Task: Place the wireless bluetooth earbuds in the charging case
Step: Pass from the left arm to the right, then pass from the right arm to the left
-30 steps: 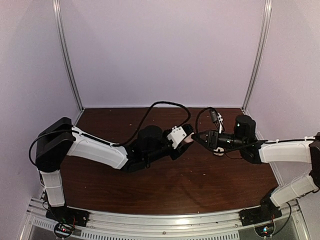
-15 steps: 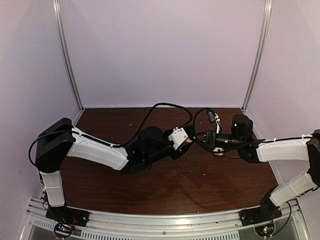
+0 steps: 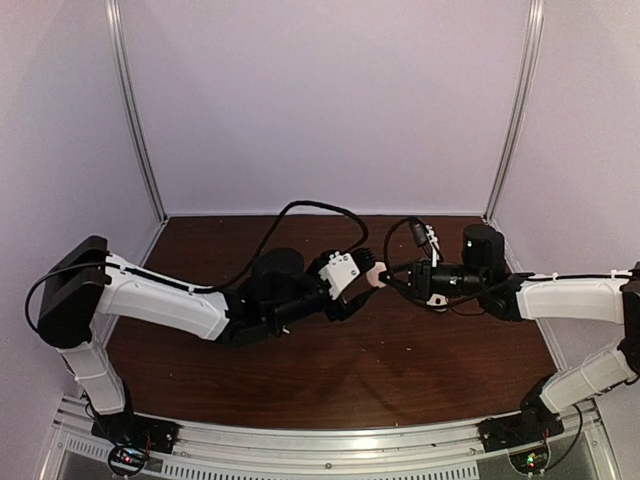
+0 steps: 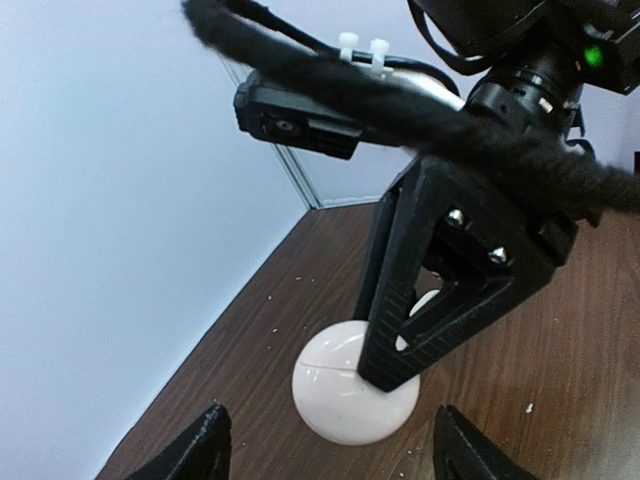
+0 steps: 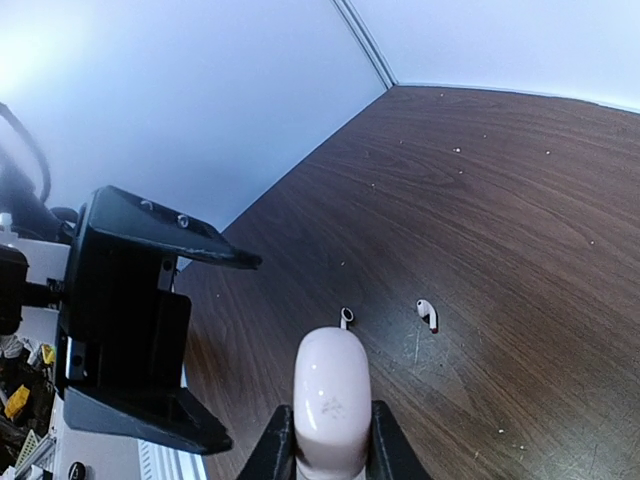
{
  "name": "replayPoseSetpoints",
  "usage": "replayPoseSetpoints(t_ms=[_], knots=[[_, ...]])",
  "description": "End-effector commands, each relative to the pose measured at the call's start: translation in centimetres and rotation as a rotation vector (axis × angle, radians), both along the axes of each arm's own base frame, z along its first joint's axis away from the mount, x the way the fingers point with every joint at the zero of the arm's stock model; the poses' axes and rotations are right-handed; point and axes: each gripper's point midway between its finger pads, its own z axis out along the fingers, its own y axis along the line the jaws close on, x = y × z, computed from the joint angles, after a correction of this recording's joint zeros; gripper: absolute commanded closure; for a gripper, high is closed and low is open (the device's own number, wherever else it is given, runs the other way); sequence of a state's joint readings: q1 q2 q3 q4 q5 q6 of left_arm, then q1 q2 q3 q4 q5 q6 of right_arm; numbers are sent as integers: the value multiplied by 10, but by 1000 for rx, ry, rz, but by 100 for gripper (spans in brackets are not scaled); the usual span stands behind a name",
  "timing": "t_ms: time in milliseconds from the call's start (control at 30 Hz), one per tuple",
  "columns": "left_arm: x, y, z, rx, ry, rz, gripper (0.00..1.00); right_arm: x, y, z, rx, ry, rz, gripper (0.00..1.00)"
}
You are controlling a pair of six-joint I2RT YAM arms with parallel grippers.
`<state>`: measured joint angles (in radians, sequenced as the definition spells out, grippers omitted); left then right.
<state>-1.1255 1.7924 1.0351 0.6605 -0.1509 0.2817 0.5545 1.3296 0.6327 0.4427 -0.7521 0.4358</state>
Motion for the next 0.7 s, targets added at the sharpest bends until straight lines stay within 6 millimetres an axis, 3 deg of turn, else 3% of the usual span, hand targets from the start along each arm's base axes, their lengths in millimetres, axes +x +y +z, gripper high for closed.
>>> replayPoseSetpoints(t_ms=[0,100,267,433,667], knots=[[-25,17,9,9,72,-150,35,-10,0,22,-69,-170,74,89],[-42,36,16,-2,166,-309,42,-23,1,30,-67,-230,133,86],[-54,63,26,31,246,-441,44,-46,10,37,-82,-288,244,85],[-60,78,28,127,108,-421,36,-68,23,34,-76,-238,373,89],[-103,78,21,279,-109,-489,21,-109,42,34,-33,-119,566,92]])
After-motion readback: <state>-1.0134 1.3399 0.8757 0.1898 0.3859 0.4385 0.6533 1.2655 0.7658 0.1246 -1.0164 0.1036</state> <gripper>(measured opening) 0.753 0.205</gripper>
